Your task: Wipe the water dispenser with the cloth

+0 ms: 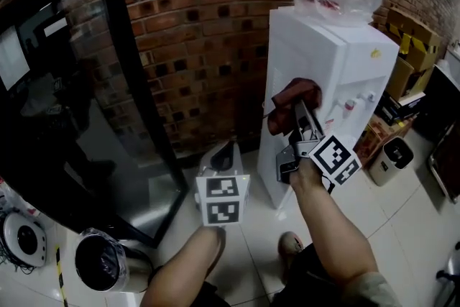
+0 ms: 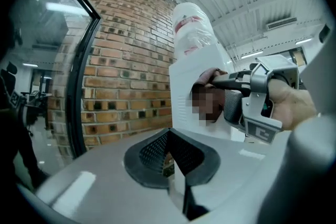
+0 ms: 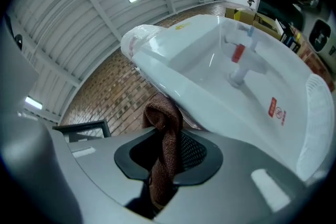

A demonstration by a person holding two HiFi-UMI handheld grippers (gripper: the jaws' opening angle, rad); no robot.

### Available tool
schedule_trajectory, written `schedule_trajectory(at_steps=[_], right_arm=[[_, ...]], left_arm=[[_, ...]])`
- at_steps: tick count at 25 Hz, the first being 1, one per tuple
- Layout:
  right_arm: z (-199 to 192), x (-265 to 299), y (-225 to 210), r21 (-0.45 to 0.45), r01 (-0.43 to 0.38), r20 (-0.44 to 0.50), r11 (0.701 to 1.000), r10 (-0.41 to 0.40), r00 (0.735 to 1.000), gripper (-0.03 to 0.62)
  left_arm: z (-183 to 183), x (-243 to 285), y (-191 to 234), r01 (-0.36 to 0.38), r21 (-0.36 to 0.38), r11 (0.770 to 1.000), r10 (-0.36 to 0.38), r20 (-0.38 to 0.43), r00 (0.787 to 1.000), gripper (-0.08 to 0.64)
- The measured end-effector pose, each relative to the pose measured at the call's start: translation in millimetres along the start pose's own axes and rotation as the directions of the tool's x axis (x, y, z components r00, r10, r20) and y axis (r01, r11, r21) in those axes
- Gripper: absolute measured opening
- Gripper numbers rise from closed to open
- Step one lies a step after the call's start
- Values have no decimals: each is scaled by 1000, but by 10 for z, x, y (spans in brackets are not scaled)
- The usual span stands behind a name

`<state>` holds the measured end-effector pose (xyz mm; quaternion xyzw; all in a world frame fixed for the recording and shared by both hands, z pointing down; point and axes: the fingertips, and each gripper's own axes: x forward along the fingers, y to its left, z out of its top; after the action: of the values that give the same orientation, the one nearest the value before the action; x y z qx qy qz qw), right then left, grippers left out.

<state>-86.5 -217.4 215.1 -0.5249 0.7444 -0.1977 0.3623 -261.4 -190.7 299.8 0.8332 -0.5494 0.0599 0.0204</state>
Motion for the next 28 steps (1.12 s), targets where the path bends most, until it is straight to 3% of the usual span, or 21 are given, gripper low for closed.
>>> schedule_trajectory(at_steps=[4, 8, 12, 18, 28], right_arm=[[-307, -120, -325, -62, 78, -61, 995, -82, 995, 87], [-565, -251, -619, -180, 160, -112, 971, -182, 977, 87], [-692, -278, -721, -295, 166, -134, 941, -213, 968, 87], [-875, -390, -903, -383, 177, -163, 907, -255, 953, 87], [-1484, -753, -1574, -470, 250, -262, 847, -404, 876, 87]], left_arm=[[-185, 64, 15, -5, -9, 1000, 5, -27, 1000, 0], [-389, 156, 12, -7, 0, 1000, 7, -70, 998, 0], [-517, 262, -23, 0, 9, 1000, 1, -93, 996, 0], [-730, 375, -101, 27, 12, 1000, -25, -117, 993, 0], [-1345, 570, -205, 64, -12, 998, -65, -215, 974, 0]])
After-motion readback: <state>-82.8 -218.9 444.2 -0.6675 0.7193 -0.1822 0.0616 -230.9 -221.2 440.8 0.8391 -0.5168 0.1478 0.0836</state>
